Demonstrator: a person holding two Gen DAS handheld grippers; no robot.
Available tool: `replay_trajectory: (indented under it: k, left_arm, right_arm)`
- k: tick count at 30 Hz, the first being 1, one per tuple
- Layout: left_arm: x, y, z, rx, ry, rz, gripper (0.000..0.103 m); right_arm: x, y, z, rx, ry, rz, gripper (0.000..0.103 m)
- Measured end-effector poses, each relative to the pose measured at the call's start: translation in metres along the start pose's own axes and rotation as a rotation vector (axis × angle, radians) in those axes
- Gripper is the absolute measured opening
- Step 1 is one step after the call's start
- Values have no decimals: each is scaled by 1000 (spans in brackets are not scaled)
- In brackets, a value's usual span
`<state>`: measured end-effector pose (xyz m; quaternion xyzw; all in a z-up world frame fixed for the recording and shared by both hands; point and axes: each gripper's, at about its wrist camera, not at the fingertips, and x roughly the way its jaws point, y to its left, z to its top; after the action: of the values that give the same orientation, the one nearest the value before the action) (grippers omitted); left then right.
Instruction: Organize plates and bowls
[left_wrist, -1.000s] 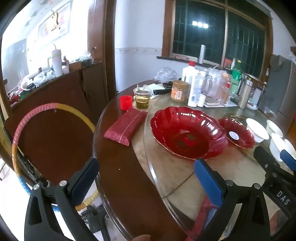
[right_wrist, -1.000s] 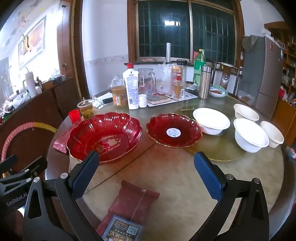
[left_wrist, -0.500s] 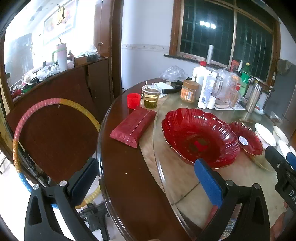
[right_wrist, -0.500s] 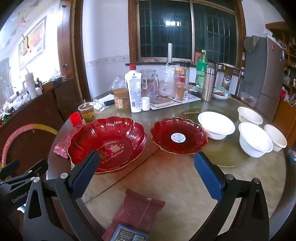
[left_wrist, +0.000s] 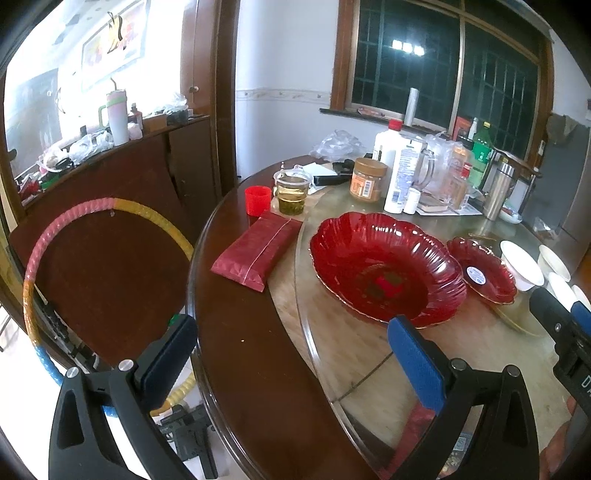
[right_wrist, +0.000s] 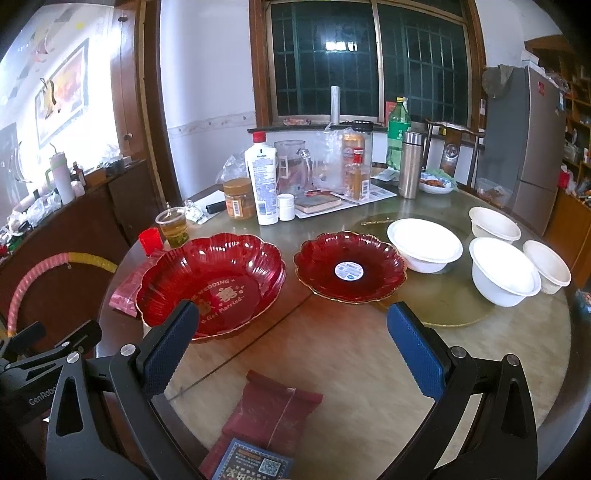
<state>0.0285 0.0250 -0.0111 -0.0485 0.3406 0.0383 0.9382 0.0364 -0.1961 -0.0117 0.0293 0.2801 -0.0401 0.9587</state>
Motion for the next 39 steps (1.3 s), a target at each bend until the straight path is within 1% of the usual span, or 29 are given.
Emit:
replay_trajectory:
  k: [33, 39]
  left_arm:
    - [5, -2, -1, 7, 9, 4, 102]
    - [12, 0, 3, 9, 19, 3, 102]
  right_arm:
    - [-4, -3, -1, 6, 6, -3, 103]
    - [5, -2, 0, 9, 30, -7, 103]
